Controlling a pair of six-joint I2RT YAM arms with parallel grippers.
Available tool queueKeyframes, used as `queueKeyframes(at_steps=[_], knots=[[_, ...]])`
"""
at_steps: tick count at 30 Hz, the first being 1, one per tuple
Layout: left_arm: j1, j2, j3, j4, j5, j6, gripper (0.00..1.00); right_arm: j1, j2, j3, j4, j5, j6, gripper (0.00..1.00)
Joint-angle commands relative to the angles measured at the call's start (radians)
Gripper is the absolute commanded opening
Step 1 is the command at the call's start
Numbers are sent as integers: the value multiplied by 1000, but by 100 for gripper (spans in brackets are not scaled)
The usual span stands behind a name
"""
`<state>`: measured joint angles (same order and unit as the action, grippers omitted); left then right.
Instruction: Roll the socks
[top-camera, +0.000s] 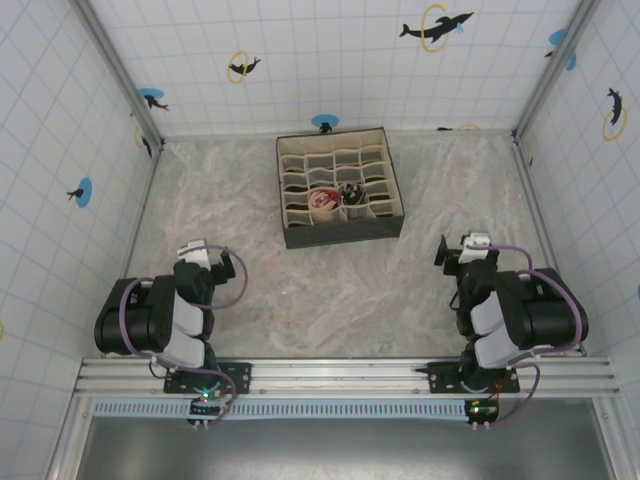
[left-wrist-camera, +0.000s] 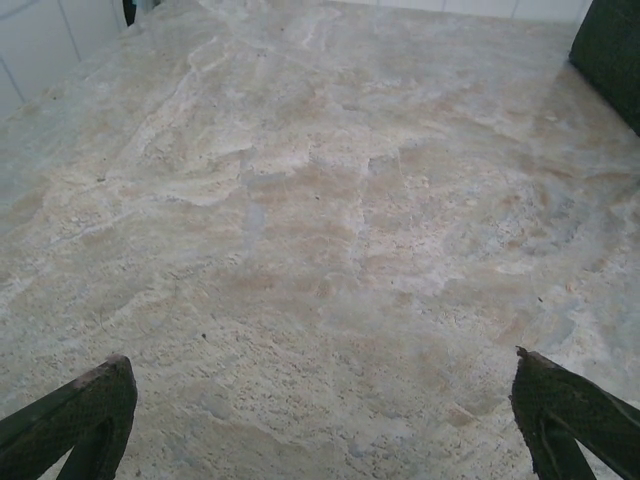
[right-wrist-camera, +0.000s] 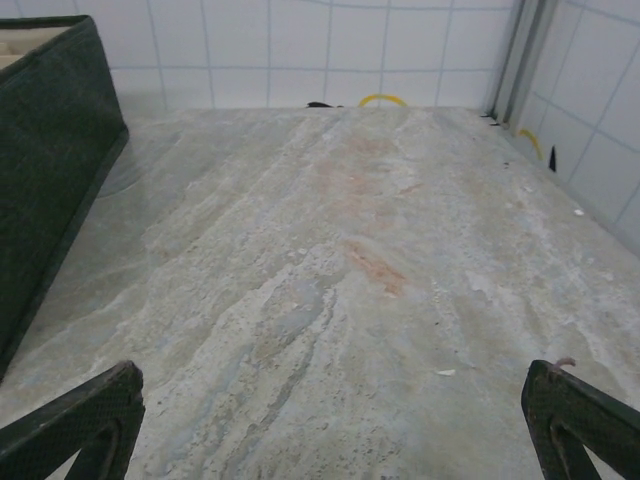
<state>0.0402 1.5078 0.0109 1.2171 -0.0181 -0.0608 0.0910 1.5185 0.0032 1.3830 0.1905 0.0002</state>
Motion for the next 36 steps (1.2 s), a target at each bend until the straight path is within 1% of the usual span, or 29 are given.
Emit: queueKeyframes(at_steps=[1, 2, 3, 4, 6, 8, 10, 11, 13, 14, 15, 18, 19, 20, 21, 22, 23, 24, 25, 29, 36], knots=[[7, 6, -6, 49, -13, -14, 98, -48, 16, -40, -21, -102, 56, 100], [7, 7, -6, 53, -13, -12, 98, -71, 14, -23, -61, -93, 90, 100], [6, 5, -7, 53, -13, -12, 98, -89, -3, -14, -106, -122, 103, 100], [6, 4, -9, 55, -13, -12, 98, -94, -7, -26, -89, -110, 113, 100], [5, 5, -8, 55, -12, -12, 98, -93, 5, -66, 5, -46, 132, 99], [6, 4, -8, 53, -12, -13, 98, -91, -20, -87, 3, -15, 147, 99], [6, 4, -8, 53, -11, -12, 98, -88, -4, -90, 36, -12, 140, 100], [6, 4, -8, 53, -11, -12, 98, -88, -5, -79, 19, -25, 135, 100], [6, 4, -7, 53, -12, -12, 98, -77, -5, -25, -85, -45, 115, 100], [6, 4, -8, 53, -12, -12, 98, -66, -1, -13, -107, -28, 101, 100], [6, 5, -8, 53, -11, -12, 98, -52, -2, -11, -111, -3, 98, 100], [6, 4, -8, 53, -11, -13, 98, -52, -2, -11, -114, -3, 96, 100], [6, 4, -8, 53, -11, -13, 98, -35, -3, -10, -117, 23, 83, 100], [6, 3, -9, 53, -12, -12, 98, -23, -4, -15, -108, 21, 69, 100], [6, 5, -8, 54, -13, -12, 98, -21, -4, -19, -98, -20, 51, 100], [6, 4, -9, 52, -12, -12, 98, -24, -3, -15, -104, -33, 52, 100], [6, 3, -8, 52, -11, -11, 98, -42, -1, -8, -114, -76, 62, 100], [6, 4, -9, 53, -11, -12, 98, -75, 3, 0, -127, -152, 77, 100], [6, 5, -8, 53, -12, -13, 98, -88, 0, -3, -124, -171, 81, 100], [7, 4, -8, 52, -11, -12, 98, -74, -2, -4, -124, -135, 75, 100], [6, 4, -7, 53, -13, -12, 98, -74, 0, 0, -130, -137, 75, 100]])
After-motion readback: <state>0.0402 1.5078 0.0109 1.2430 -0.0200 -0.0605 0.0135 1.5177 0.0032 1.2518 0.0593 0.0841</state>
